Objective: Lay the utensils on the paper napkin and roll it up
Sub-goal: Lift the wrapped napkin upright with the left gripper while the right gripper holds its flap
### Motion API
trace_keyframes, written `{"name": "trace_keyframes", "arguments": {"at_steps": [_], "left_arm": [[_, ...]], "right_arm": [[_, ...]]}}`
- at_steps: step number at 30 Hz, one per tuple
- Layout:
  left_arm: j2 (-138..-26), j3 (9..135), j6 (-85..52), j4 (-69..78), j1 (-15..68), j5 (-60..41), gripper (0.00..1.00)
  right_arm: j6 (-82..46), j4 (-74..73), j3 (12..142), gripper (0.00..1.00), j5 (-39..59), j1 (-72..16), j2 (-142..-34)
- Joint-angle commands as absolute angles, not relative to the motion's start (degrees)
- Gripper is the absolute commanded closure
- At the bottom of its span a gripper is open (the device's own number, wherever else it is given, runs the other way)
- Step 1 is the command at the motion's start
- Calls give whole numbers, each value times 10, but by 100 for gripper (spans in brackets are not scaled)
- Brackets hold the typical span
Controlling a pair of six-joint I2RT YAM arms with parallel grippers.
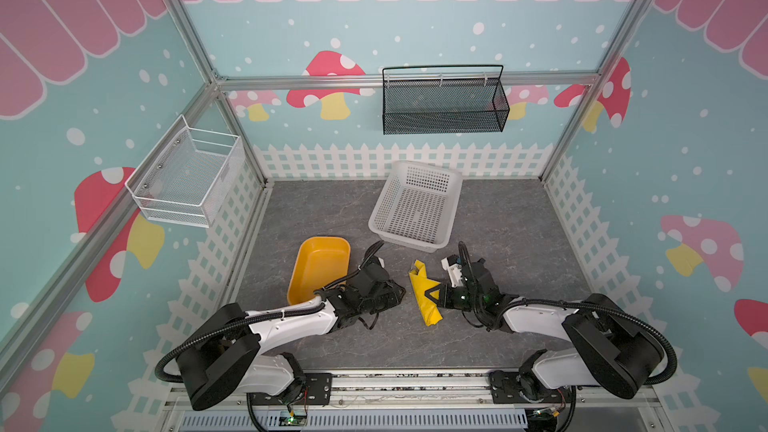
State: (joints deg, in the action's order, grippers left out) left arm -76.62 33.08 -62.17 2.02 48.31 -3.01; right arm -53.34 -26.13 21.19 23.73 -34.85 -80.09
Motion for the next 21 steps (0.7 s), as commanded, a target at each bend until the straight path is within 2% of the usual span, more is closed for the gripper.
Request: {"name": "trace_keyframes", "arguments": {"at_steps": [1,3,10,21], "left_arm": [[-749,316,-622,13,477,-10,72],[-742,307,-624,23,474,-12,71],[-707,277,-625,50,458,-19,59],[-641,218,-621,170,424,-64,31]], "right_arm": [[-520,-264,223,97,250,-347,-791],[-519,-271,222,98,256,-347,-782],[-514,-282,221,100,280,-347,-749],[-516,-315,237,100,353,-347,-693]]}}
